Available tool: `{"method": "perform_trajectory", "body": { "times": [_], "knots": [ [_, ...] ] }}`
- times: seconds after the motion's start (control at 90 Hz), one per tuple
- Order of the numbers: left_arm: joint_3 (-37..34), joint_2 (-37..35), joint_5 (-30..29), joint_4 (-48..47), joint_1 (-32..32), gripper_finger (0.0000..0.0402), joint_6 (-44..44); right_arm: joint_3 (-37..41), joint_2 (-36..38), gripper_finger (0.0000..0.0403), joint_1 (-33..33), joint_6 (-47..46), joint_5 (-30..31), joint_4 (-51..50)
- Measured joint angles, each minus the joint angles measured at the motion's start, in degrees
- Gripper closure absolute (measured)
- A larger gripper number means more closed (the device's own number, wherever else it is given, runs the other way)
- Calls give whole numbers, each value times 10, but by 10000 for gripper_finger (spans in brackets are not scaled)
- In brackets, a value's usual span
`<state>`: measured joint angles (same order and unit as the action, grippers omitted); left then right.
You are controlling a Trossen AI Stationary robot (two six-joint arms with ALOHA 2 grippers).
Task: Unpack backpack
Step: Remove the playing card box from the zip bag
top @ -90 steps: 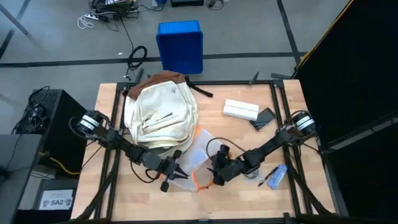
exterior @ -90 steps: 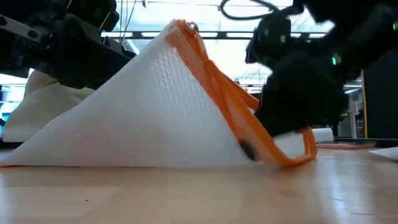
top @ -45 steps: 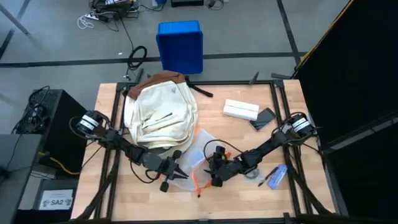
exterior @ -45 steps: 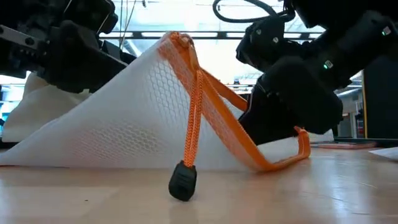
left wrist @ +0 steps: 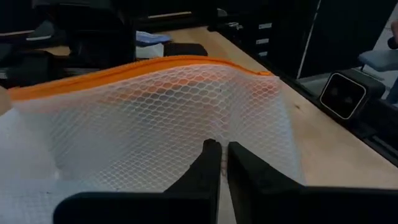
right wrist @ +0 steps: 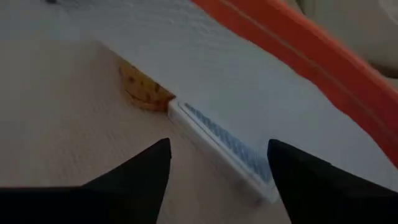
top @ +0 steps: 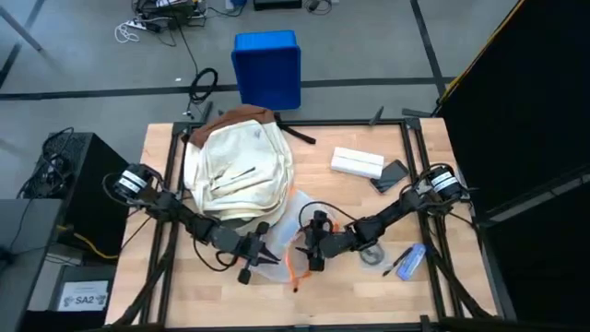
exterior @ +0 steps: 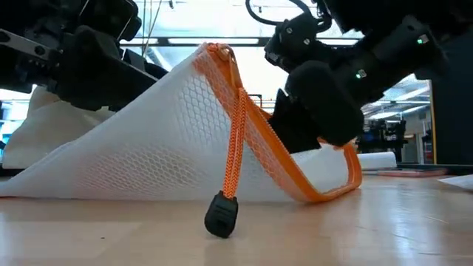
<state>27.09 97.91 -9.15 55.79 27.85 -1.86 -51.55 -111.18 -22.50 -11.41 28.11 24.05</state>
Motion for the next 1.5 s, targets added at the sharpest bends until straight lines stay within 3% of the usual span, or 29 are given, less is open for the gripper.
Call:
{"method": "perform_trajectory", "body": {
  "times": [0.333, 0.511, 0.7, 0.967, 1.278, 1.5],
  "knots": [
    [0, 0, 0, 0, 0, 402, 0, -1, -1, 163, 48, -34, -54, -51],
    [0, 0, -9, 0, 0, 402, 1, -1, -1, 169, 30, -57, -63, -54],
    [0, 0, -96, -16, -4, 402, 1, -1, -1, 172, -1, -81, -83, -56],
    [0, 0, -97, -31, -13, 402, -2, 0, -3, 179, -49, -99, -138, -60],
    [0, 0, -96, -59, -13, 402, -20, 0, -4, 171, -51, -82, -89, -54],
    [0, 0, -46, -141, -14, 402, -80, 0, -4, 144, -21, -66, -89, -50]
  ]
}}
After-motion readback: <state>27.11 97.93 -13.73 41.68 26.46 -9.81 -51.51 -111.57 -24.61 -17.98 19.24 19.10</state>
